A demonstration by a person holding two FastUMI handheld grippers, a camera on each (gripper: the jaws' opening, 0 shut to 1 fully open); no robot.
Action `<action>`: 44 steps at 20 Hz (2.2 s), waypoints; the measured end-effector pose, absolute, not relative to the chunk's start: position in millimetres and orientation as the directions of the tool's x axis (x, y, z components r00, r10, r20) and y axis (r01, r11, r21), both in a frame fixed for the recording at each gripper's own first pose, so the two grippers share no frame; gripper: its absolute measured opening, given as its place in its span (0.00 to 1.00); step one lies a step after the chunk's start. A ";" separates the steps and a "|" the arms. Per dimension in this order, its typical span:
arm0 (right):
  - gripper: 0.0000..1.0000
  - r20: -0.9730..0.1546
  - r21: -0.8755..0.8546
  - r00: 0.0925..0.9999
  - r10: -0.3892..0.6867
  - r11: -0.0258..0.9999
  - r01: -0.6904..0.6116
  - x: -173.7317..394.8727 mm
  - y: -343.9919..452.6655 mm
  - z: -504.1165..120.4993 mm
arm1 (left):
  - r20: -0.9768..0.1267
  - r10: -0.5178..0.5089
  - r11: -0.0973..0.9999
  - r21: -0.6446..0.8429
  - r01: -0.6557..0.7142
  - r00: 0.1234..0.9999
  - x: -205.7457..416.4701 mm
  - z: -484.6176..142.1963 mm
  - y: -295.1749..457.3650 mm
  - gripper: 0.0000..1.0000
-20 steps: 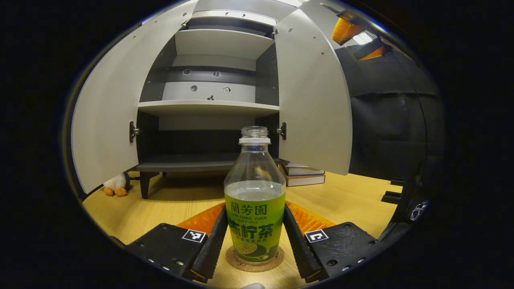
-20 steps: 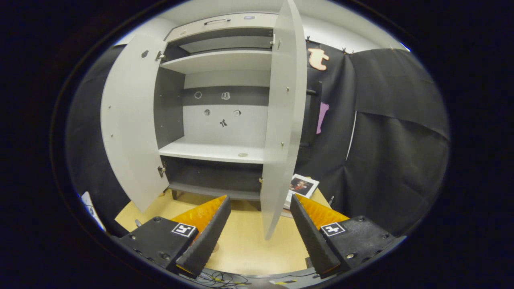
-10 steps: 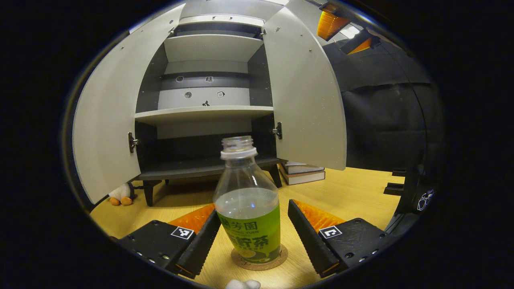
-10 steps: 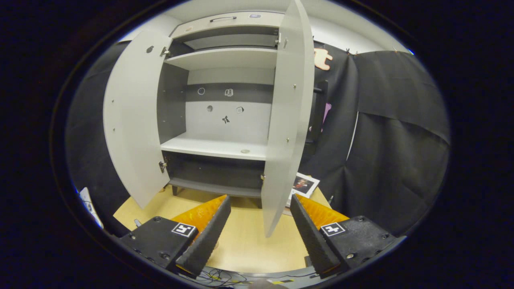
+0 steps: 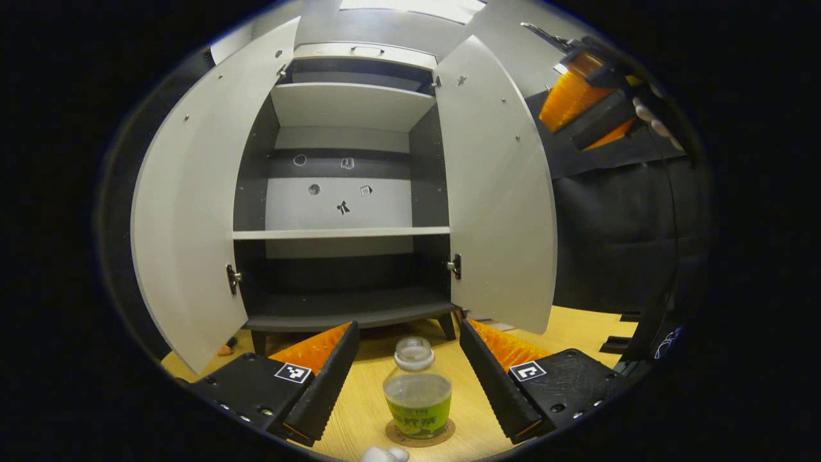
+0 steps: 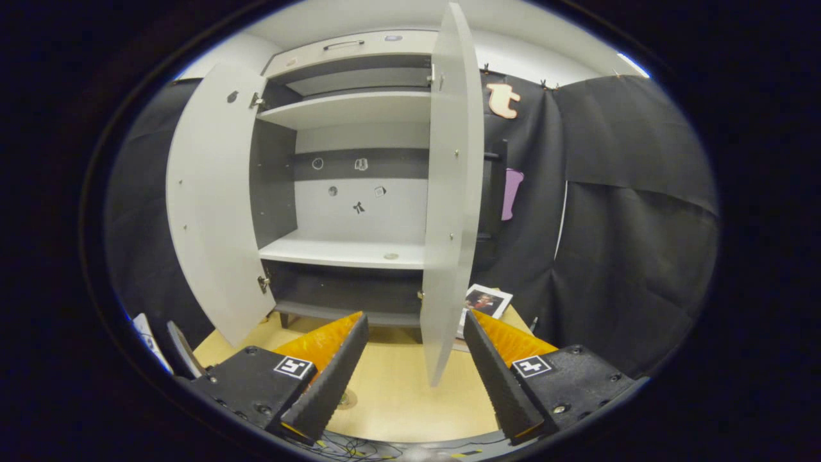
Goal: Grasp the bottle in the cabinet with the left hand and place it on the coaster, then close the right door with the right hand and the left door with the left hand.
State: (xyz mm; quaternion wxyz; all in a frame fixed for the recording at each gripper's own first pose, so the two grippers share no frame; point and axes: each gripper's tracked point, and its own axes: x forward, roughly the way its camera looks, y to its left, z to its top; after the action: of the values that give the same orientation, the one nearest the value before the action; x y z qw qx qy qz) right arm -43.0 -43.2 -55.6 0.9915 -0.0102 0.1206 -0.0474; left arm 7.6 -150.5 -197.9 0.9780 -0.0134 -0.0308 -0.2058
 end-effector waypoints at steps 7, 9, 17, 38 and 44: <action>0.98 -0.083 0.010 0.983 -0.167 0.986 0.168 -42.2 -88.5 -9.9 | 0.091 -0.313 0.947 -0.049 0.319 0.945 3.4 -74.3 -108.7 0.96; 0.96 -0.044 0.022 0.980 -0.192 0.981 0.193 -39.6 -109.2 4.0 | 0.096 -0.279 0.957 -0.056 0.285 0.955 2.5 -47.8 -91.2 0.96; 0.98 0.028 0.040 0.979 -0.202 0.979 0.200 5.9 -199.2 45.2 | 0.016 -0.082 0.997 0.008 0.082 0.996 -8.7 -11.6 -33.9 0.96; 0.96 -0.019 0.065 0.988 0.152 0.987 -0.150 74.8 -179.1 64.0 | -0.002 0.045 0.999 -0.018 -0.045 0.999 -44.8 -1.0 -80.4 0.96; 0.95 -0.023 0.011 0.996 0.083 0.997 -0.083 67.5 -150.1 63.7 | -0.002 -0.011 1.000 -0.016 0.011 1.000 -39.2 -6.0 -58.5 0.96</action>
State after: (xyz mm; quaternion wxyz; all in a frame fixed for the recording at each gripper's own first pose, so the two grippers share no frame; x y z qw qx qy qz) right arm 67.5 -150.1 63.7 0.9991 0.0048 0.0118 0.0414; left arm -39.2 -58.5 -6.0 1.0000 -0.0078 0.0010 -0.0053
